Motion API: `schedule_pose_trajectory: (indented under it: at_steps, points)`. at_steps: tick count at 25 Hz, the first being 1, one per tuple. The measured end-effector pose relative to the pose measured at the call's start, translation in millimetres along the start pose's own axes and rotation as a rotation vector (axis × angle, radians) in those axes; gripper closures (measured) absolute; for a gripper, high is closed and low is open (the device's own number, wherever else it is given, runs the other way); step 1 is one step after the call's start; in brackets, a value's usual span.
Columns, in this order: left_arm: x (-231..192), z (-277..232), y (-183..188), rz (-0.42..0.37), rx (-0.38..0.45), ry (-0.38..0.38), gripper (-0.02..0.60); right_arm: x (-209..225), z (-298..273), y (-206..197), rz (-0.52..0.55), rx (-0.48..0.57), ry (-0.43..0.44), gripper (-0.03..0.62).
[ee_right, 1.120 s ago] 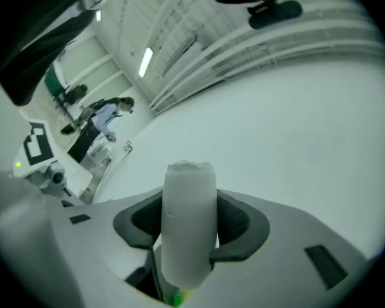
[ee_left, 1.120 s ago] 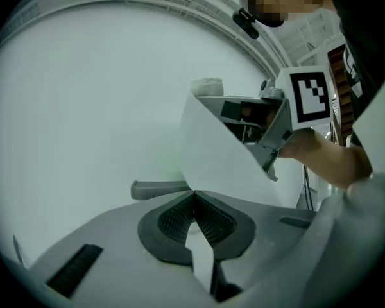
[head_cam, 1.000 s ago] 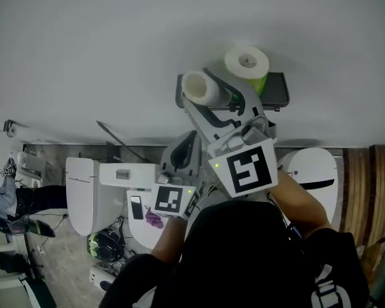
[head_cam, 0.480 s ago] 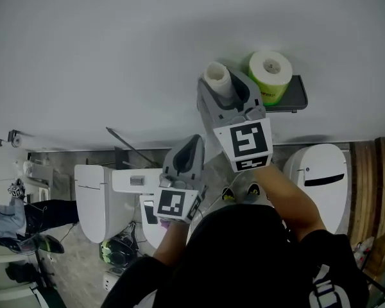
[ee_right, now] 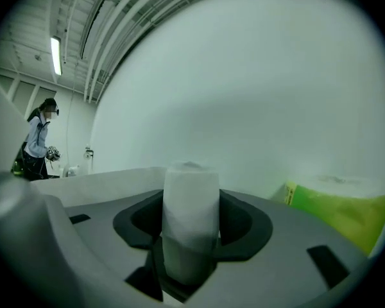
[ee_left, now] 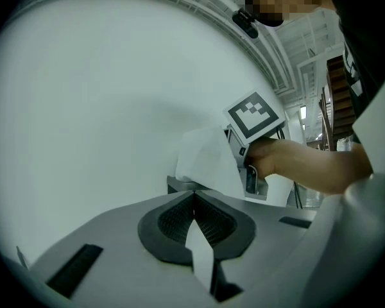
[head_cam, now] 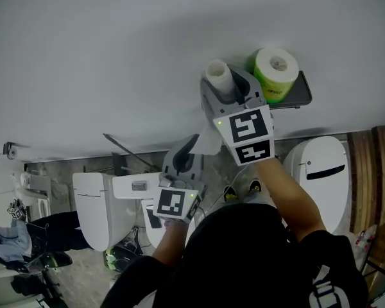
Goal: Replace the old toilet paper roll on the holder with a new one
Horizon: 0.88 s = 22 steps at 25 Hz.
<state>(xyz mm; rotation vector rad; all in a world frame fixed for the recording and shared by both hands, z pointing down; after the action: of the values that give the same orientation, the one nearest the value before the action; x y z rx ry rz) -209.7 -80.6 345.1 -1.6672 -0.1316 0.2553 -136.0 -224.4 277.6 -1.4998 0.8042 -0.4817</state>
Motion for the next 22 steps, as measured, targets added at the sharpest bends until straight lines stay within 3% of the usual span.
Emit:
schedule_pose_trajectory:
  at_steps: [6,12,15,22]
  points:
    - [42,8,24,-0.011,0.02,-0.022,0.558,25,45,20,-0.021,-0.064,0.029,0.379]
    - [-4,-2,-2,-0.01,0.005,-0.046,0.558,0,9,-2,0.008,-0.059,-0.001,0.339]
    - [-14,-3,-5,-0.016,-0.031,-0.052,0.558,0,4,0,0.005,-0.042,-0.02,0.336]
    - [-16,0,-9,-0.031,-0.013,-0.074,0.558,1,13,11,0.011,0.026,-0.061,0.335]
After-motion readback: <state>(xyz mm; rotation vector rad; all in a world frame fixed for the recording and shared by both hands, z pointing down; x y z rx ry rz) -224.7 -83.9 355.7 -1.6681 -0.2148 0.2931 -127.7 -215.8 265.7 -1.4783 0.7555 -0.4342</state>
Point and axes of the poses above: the fingertips, and each gripper's own axes: z backward along the fingers, x to its right, y out of its top, the point moved 6 cm from there along z, backward along the fingers, and after that the axes turned 4 degrees about z, right-handed, at the moved point
